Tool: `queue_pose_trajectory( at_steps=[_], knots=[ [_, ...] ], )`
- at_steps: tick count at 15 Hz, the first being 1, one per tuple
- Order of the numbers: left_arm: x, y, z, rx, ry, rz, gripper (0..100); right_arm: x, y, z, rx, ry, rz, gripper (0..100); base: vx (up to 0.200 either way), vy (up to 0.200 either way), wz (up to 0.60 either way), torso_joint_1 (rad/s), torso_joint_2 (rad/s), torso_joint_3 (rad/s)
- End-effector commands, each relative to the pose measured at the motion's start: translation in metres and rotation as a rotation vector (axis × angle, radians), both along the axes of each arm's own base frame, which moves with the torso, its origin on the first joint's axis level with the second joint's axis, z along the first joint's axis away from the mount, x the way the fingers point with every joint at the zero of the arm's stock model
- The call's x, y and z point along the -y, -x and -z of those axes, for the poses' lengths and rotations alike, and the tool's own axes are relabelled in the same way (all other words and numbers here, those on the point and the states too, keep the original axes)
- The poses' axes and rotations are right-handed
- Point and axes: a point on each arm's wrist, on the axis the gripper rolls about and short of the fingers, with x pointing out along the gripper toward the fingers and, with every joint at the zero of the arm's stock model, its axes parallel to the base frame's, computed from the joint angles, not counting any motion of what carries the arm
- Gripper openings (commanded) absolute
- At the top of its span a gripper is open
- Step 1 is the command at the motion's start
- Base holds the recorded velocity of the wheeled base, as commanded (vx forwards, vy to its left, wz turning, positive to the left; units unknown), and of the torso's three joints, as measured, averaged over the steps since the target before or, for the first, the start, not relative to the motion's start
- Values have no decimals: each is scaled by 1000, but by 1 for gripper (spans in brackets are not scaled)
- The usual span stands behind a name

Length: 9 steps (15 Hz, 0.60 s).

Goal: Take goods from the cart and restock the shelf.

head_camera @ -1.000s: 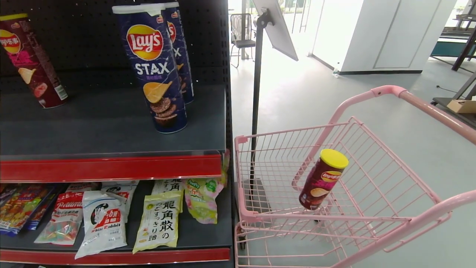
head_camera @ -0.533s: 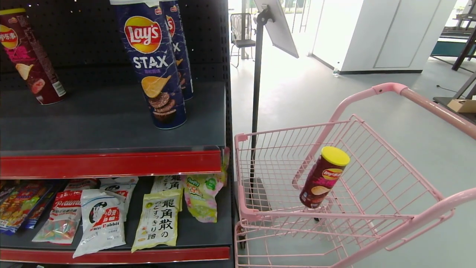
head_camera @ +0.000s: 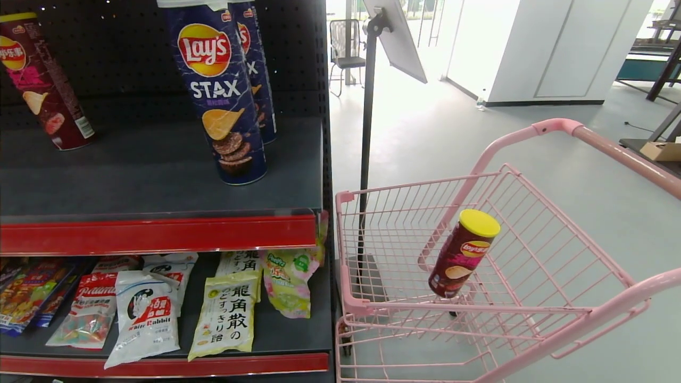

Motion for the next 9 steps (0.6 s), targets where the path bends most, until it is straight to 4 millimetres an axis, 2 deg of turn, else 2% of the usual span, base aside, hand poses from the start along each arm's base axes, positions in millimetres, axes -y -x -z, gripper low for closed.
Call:
queue_pose_trajectory(
  at_steps=[1,2,4,5,6,8,9],
  knots=[
    [0,0,0,-1,0,-1,100,-6,-65,-158,-1,5,-225,100,0,0,0,0,0,0],
    [0,0,0,-1,0,-1,100,-11,-102,-192,12,21,-309,100,0,0,0,0,0,0],
    [0,0,0,-1,0,-1,100,-17,-187,-218,68,67,-426,100,0,0,0,0,0,0],
    [0,0,0,-1,0,1,100,-16,-222,-212,100,129,-502,100,0,0,0,0,0,0],
    [0,0,0,-1,0,-1,100,-19,-252,-194,102,228,-626,100,0,0,0,0,0,0],
    [0,0,0,-1,0,1,100,-24,-287,-150,77,361,-892,100,0,0,0,0,0,0],
    [0,0,0,-1,0,-1,100,-25,-297,-137,78,388,-947,100,0,0,0,0,0,0]
  ],
)
